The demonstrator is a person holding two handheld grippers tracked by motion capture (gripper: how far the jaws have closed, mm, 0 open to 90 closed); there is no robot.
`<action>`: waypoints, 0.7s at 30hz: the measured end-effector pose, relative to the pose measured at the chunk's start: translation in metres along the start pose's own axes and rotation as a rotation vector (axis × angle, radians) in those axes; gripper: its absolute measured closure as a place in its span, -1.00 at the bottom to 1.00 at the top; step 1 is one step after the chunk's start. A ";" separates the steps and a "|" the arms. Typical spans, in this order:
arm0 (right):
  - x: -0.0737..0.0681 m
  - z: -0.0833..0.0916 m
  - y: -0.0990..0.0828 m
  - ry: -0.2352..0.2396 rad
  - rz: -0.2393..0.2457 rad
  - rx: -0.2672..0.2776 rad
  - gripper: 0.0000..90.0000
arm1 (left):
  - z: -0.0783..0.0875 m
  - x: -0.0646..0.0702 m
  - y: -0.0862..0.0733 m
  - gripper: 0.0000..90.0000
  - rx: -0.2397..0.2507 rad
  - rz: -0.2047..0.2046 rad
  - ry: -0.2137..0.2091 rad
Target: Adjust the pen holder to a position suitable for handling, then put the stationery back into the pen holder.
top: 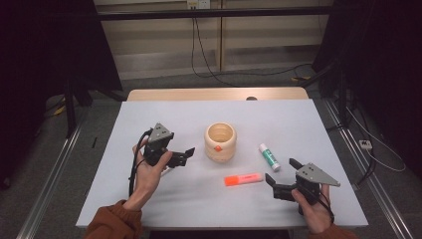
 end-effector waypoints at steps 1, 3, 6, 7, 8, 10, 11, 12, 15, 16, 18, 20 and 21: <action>0.000 0.000 0.000 0.002 0.002 -0.001 -0.95 | 0.006 -0.001 -0.005 -0.84 0.009 0.003 0.011; 0.000 0.000 0.000 0.002 0.003 -0.003 -0.95 | 0.012 -0.002 -0.009 -0.84 0.023 0.004 0.024; -0.001 0.000 0.000 0.002 0.002 -0.003 -0.95 | 0.017 -0.002 -0.012 -0.84 0.027 0.004 0.028; -0.001 0.000 0.000 0.001 0.003 -0.002 -0.95 | 0.021 0.000 -0.016 -0.84 0.030 -0.006 0.031; -0.001 0.000 0.000 0.001 0.003 -0.002 -0.95 | 0.021 0.000 -0.016 -0.84 0.030 -0.006 0.031; -0.001 0.000 0.000 0.002 0.003 -0.003 -0.95 | 0.024 0.003 -0.021 -0.83 0.030 -0.006 0.018; -0.001 0.000 0.000 0.002 0.004 -0.001 -0.95 | 0.027 0.006 -0.026 -0.83 0.020 -0.010 0.002; -0.001 0.000 0.000 0.002 0.004 -0.001 -0.95 | 0.027 0.006 -0.026 -0.83 0.020 -0.010 0.002; -0.001 0.000 0.000 0.001 0.004 -0.005 -0.95 | 0.030 0.006 -0.035 -0.82 0.020 -0.006 -0.002; -0.001 0.000 0.000 0.001 0.004 -0.005 -0.95 | 0.030 0.006 -0.035 -0.82 0.020 -0.006 -0.002; -0.001 0.000 0.000 0.000 0.001 -0.003 -0.95 | 0.032 0.006 -0.038 -0.82 0.026 -0.001 -0.008; -0.001 -0.001 0.000 0.001 0.002 -0.005 -0.94 | 0.033 0.005 -0.039 -0.82 0.032 0.015 -0.020; 0.000 -0.001 0.000 0.000 0.001 -0.003 -0.95 | 0.034 0.005 -0.039 -0.82 0.039 0.025 -0.022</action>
Point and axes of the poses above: each handheld gripper's, and its own axes: z roughly backward along the jaws, y roughly out of its top, x roughly to its right, the point moved 4 cm from there along -z, roughly forward along the jaws, and after that the axes turned 8 degrees about -z, right-handed, at the moved point
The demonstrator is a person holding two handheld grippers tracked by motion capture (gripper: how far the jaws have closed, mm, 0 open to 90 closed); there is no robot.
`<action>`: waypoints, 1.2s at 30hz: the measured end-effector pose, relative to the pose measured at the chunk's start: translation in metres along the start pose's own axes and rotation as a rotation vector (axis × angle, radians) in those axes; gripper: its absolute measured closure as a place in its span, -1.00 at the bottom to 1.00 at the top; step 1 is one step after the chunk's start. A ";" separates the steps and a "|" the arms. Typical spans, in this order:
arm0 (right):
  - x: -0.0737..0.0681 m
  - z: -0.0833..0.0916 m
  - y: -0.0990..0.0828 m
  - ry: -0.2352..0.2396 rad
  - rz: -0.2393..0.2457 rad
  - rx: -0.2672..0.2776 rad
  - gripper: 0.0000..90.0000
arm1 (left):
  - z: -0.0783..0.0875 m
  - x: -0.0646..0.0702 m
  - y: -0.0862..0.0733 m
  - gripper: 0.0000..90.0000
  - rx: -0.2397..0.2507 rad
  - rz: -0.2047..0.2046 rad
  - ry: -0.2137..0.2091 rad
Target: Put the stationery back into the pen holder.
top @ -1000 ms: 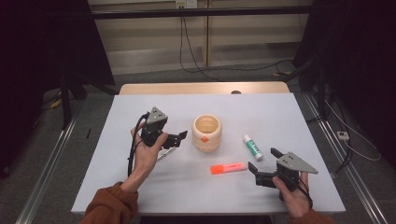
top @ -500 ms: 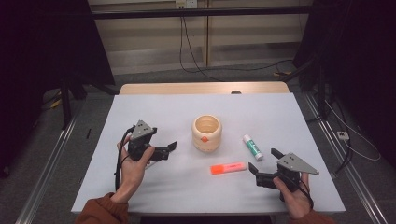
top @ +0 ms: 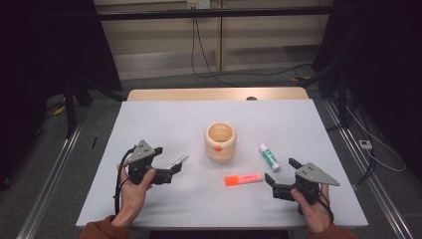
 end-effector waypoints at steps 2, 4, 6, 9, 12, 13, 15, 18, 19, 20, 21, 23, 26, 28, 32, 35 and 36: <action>0.001 -0.001 0.000 -0.003 -0.004 -0.005 -0.95 | 0.001 -0.002 -0.001 -0.82 0.000 -0.006 0.003; 0.001 -0.002 -0.001 -0.007 -0.010 -0.008 -0.95 | 0.000 -0.003 -0.005 -0.82 -0.016 0.014 -0.032; 0.001 -0.002 -0.001 -0.009 -0.007 -0.010 -0.95 | 0.000 -0.003 -0.006 -0.82 -0.020 0.016 -0.039; 0.001 0.000 -0.001 -0.011 -0.006 -0.008 -0.95 | 0.003 -0.002 -0.009 -0.80 -0.023 0.014 -0.059; 0.002 0.002 -0.001 -0.014 -0.010 -0.002 -0.95 | 0.009 0.000 -0.010 -0.80 -0.040 -0.002 -0.069; 0.002 0.002 -0.001 -0.014 -0.010 -0.002 -0.95 | 0.009 0.000 -0.010 -0.80 -0.040 -0.002 -0.069; 0.002 0.003 -0.001 -0.013 -0.013 -0.003 -0.95 | 0.014 0.000 -0.012 -0.80 -0.050 -0.011 -0.061; 0.002 0.004 -0.002 -0.010 -0.011 -0.001 -0.95 | 0.021 0.000 -0.016 -0.80 -0.047 0.002 -0.062; 0.002 0.004 -0.002 -0.008 -0.008 0.000 -0.95 | 0.022 -0.001 -0.018 -0.80 -0.050 -0.006 -0.051; 0.002 0.005 -0.001 -0.006 -0.007 0.000 -0.95 | 0.023 -0.002 -0.020 -0.80 -0.056 -0.012 -0.046; 0.002 0.005 -0.001 -0.007 -0.006 0.001 -0.95 | 0.024 -0.003 -0.022 -0.80 -0.058 -0.006 -0.056; 0.002 0.005 -0.001 -0.004 -0.007 0.000 -0.95 | 0.026 -0.006 -0.025 -0.80 -0.067 -0.009 -0.052; 0.001 0.003 -0.001 -0.005 -0.006 -0.002 -0.95 | 0.025 -0.009 -0.028 -0.80 -0.068 -0.017 -0.056; 0.001 0.002 -0.001 -0.002 -0.001 -0.003 -0.95 | 0.023 -0.012 -0.030 -0.79 -0.072 0.013 -0.012; 0.001 0.003 -0.001 0.000 0.000 -0.002 -0.95 | 0.020 -0.012 -0.032 -0.79 -0.116 0.028 -0.040; 0.001 0.003 -0.001 0.001 -0.001 -0.001 -0.95 | 0.020 -0.012 -0.032 -0.79 -0.150 0.036 -0.083; 0.001 0.003 -0.001 0.002 -0.001 0.000 -0.95 | 0.021 -0.013 -0.031 -0.80 -0.175 0.042 -0.098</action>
Point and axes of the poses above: each handheld gripper's, and its own axes: z roughly backward along the jaws, y roughly out of its top, x roughly to its right, the point moved 4 cm from there along -z, roughly forward along the jaws, and after that the axes turned 8 degrees about -z, right-handed, at the moved point
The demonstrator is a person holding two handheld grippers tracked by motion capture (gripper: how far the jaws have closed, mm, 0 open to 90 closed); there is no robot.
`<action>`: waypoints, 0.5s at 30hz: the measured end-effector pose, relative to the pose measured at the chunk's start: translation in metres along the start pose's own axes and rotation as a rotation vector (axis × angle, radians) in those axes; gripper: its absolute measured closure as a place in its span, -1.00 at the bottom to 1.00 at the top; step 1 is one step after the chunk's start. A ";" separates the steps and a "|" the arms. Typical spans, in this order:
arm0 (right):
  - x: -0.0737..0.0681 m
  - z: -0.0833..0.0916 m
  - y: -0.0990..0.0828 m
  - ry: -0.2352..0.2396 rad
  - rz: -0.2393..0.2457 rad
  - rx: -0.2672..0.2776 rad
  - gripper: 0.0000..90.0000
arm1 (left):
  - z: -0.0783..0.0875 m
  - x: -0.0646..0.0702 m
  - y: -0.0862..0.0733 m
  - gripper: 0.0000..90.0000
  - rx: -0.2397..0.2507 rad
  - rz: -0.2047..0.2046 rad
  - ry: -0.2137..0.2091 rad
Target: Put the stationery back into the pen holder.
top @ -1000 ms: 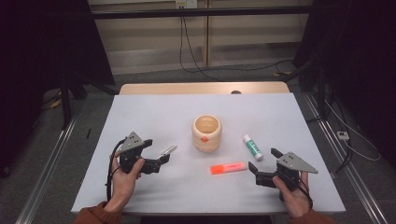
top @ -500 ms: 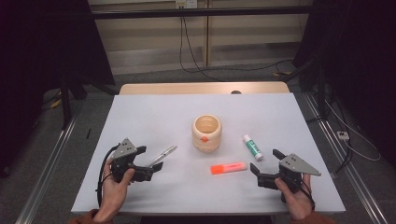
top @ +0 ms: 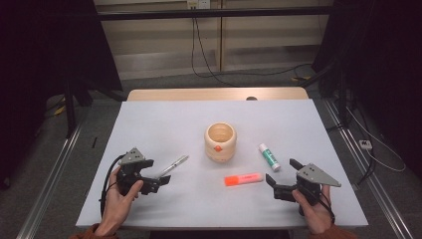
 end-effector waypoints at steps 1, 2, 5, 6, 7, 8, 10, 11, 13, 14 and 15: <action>0.000 0.000 0.000 0.000 0.000 0.000 -0.95 | 0.001 0.000 0.001 -0.80 -0.029 -0.005 -0.019; 0.000 0.000 0.000 0.001 -0.001 -0.001 -0.95 | 0.002 -0.001 0.001 -0.78 -0.062 -0.004 -0.043; 0.000 -0.001 0.000 0.001 0.001 -0.001 -0.95 | -0.001 0.000 0.000 -0.72 -0.101 -0.013 -0.049; 0.000 -0.001 0.000 0.003 0.001 -0.002 -0.95 | -0.003 0.000 -0.001 -0.72 -0.133 -0.032 -0.046; -0.001 -0.001 0.000 0.003 0.003 -0.001 -0.95 | -0.005 0.000 -0.003 -0.72 -0.161 -0.043 -0.038; -0.001 -0.001 0.000 0.004 0.004 -0.002 -0.95 | -0.007 0.000 -0.005 -0.73 -0.199 -0.051 -0.027; -0.001 -0.001 0.000 0.004 0.003 -0.003 -0.95 | -0.011 0.001 -0.005 -0.73 -0.233 -0.043 -0.016; -0.001 -0.001 0.000 0.004 0.003 -0.003 -0.95 | -0.011 0.001 -0.005 -0.73 -0.233 -0.043 -0.016; -0.001 -0.001 0.000 0.004 0.003 -0.002 -0.95 | -0.012 0.001 -0.005 -0.75 -0.261 -0.056 -0.003; -0.001 -0.001 0.000 0.006 0.004 -0.002 -0.95 | -0.013 -0.001 -0.005 -0.74 -0.268 -0.058 -0.001; -0.001 -0.001 0.000 0.006 0.004 -0.002 -0.95 | -0.013 -0.002 -0.004 -0.74 -0.277 -0.065 0.009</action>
Point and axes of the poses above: each handheld gripper's, and its own axes: z roughly backward along the jaws, y roughly out of its top, x roughly to its right, the point moved 4 cm from there along -z, roughly forward along the jaws, and after that the axes turned 8 degrees about -z, right-handed, at the moved point
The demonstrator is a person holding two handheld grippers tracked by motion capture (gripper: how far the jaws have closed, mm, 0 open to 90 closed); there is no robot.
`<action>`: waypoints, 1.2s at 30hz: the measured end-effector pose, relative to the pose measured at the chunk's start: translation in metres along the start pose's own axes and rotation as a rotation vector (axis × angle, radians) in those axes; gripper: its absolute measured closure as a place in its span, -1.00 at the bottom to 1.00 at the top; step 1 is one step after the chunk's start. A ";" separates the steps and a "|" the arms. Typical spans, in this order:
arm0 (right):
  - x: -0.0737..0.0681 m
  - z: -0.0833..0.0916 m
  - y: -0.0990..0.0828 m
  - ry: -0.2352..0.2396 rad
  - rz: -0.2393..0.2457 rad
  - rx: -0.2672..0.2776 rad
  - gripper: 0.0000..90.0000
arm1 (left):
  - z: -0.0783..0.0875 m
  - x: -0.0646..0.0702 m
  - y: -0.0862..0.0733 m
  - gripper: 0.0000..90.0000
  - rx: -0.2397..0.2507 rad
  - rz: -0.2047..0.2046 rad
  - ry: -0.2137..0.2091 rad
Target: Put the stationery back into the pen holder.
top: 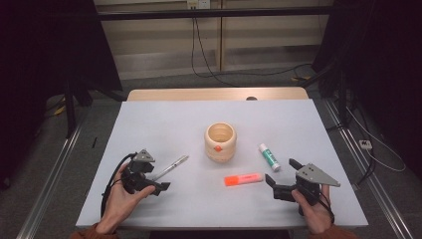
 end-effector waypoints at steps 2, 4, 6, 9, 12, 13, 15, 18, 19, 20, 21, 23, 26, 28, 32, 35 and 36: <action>0.000 0.000 0.000 0.001 0.002 -0.002 -0.95 | -0.001 -0.004 0.001 -0.72 -0.011 0.009 -0.007; -0.001 0.000 0.000 0.003 0.002 -0.002 -0.95 | 0.000 -0.009 0.004 -0.67 -0.024 0.008 -0.015; -0.001 -0.001 0.000 0.006 0.004 -0.004 -0.95 | 0.000 -0.014 0.007 -0.63 -0.044 -0.008 0.008; -0.001 -0.001 0.000 0.010 0.006 -0.004 -0.95 | -0.002 -0.020 0.009 -0.43 -0.083 -0.023 -0.003; -0.001 -0.002 0.000 0.009 0.006 -0.005 -0.95 | -0.005 -0.022 0.011 -0.19 -0.112 -0.044 0.030; -0.001 -0.002 0.000 0.009 0.006 -0.006 -0.95 | -0.007 -0.023 0.011 -0.13 -0.131 -0.045 0.014; -0.001 -0.002 0.000 0.010 0.005 -0.006 -0.95 | -0.009 -0.024 0.012 0.00 -0.148 -0.051 0.014; -0.001 -0.002 0.000 0.008 0.005 -0.007 -0.95 | -0.013 -0.024 0.013 0.06 -0.157 -0.054 0.004; -0.001 -0.002 0.000 0.006 0.004 -0.008 -0.95 | -0.018 -0.026 0.015 0.17 -0.176 -0.060 -0.003; -0.001 -0.002 0.000 0.006 0.004 -0.008 -0.95 | -0.018 -0.026 0.015 0.21 -0.176 -0.060 -0.003; -0.001 -0.003 0.000 0.006 0.004 -0.008 -0.95 | -0.020 -0.027 0.017 0.21 -0.178 -0.065 -0.004; -0.001 -0.003 0.000 0.009 0.006 -0.008 -0.95 | -0.023 -0.028 0.020 0.27 -0.191 -0.066 -0.010; -0.002 -0.003 0.000 0.012 0.007 -0.012 -0.95 | -0.028 -0.026 0.021 0.37 -0.214 -0.072 -0.031; -0.001 -0.004 -0.001 0.011 0.007 -0.013 -0.95 | -0.028 -0.027 0.022 0.40 -0.224 -0.074 -0.030; -0.001 -0.004 -0.001 0.011 0.011 -0.013 -0.95 | -0.029 -0.027 0.025 0.50 -0.262 -0.093 -0.033; -0.002 -0.003 -0.001 0.010 0.013 -0.013 -0.95 | -0.031 -0.026 0.027 0.57 -0.291 -0.095 -0.037; -0.002 -0.003 -0.001 0.010 0.013 -0.013 -0.95 | -0.031 -0.025 0.028 0.57 -0.292 -0.090 -0.042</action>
Point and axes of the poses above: each handheld gripper's, and its own axes: z roughly backward along the jaws, y roughly out of its top, x roughly to its right, the point moved 4 cm from there along -z, roughly forward along the jaws, and after that the axes turned 8 degrees about -z, right-handed, at the moved point
